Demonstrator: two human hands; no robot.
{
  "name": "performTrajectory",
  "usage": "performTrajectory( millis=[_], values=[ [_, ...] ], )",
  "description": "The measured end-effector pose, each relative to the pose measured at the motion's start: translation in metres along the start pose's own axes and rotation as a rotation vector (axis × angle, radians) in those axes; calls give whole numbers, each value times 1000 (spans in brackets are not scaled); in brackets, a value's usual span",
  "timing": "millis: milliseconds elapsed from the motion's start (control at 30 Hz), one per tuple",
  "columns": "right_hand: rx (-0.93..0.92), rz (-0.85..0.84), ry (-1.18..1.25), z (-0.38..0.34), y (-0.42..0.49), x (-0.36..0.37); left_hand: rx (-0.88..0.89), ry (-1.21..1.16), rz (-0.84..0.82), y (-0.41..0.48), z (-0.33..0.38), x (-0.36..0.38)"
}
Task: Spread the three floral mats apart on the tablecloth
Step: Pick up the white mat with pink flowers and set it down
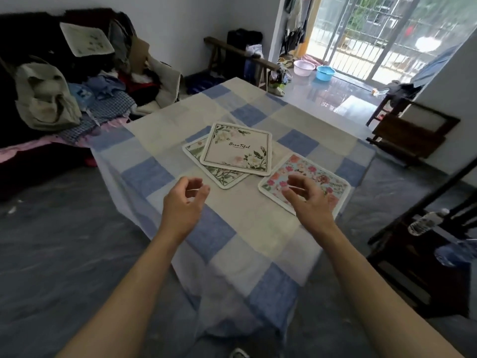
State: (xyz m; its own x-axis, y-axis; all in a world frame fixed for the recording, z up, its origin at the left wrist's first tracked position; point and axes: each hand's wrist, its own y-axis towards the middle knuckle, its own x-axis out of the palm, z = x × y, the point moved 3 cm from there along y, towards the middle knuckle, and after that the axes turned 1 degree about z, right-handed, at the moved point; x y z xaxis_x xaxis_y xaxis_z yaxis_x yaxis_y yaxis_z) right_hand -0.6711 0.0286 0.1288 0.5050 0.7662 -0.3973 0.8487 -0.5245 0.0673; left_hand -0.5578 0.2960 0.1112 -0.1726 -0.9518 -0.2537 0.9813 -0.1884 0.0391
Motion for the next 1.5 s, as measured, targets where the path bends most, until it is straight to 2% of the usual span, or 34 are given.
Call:
performTrajectory(
  millis=[133, 267, 467, 667, 1000, 1267, 1500],
  values=[
    [40, 47, 3, -4, 4, 4, -33, -32, -70, 21, -4, 0],
    [77, 171, 81, 6, 21, 21, -35, 54, -152, 51, -6, -1],
    [126, 206, 190, -10, 65, 68, -27, 64, -119, 111, 8, -37],
    [125, 261, 105, -32, 109, 114, 24, 9, -140, 190, 2, -75],
    [237, 456, 36, -74, 121, 238, 6, 39, -374, 313, -55, -133],
    [319, 635, 3, -80, 134, 232, 31, 25, -534, 379, -54, -90],
    [402, 737, 111, -43, 174, 241, 97, 187, -639, 424, -55, -46]
  ],
)
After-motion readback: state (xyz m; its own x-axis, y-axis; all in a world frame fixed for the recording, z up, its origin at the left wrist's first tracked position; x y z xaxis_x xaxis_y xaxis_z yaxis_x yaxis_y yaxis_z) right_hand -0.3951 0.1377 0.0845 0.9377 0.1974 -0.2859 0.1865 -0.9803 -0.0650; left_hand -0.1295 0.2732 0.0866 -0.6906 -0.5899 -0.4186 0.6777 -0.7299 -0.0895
